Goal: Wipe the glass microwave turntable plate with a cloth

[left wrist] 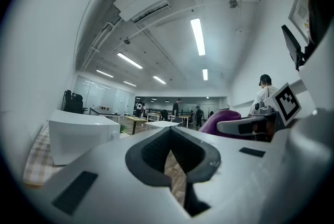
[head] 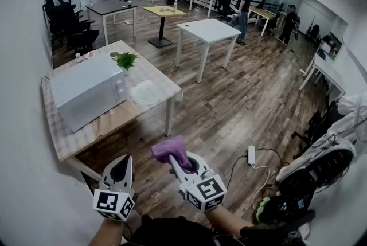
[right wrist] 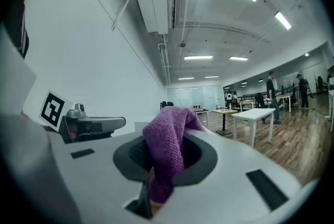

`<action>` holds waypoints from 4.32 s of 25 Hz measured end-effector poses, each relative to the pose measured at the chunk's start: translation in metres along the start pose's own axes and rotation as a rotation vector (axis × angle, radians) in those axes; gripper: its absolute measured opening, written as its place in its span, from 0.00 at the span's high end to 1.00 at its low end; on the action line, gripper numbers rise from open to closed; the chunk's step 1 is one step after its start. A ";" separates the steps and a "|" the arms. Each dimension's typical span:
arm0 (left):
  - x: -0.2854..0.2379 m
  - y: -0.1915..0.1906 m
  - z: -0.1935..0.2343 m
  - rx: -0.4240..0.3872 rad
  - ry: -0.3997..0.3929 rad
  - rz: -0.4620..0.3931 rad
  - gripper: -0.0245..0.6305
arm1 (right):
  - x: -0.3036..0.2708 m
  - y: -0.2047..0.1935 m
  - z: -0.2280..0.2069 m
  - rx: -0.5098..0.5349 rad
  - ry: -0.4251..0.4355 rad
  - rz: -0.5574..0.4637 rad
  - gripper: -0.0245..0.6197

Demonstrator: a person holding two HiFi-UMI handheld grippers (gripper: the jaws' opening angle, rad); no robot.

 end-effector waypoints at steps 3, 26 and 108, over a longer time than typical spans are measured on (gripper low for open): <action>0.001 -0.001 -0.002 0.004 -0.021 0.026 0.95 | 0.004 0.001 0.001 -0.006 0.006 0.004 0.86; 0.009 -0.005 -0.001 -0.020 -0.091 0.007 0.95 | 0.007 0.006 0.005 -0.045 0.008 -0.023 0.86; -0.272 0.053 0.085 0.033 -0.008 0.107 0.95 | -0.209 0.062 -0.233 -0.058 0.134 -0.009 0.86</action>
Point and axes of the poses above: the fingertips, and each gripper's own axes: x backward along the fingers, z to its left, y out of its top, the point moved 10 cm from there along x, backward along the fingers, and after that the axes turned 14 degrees about z, right-handed, at the moved point
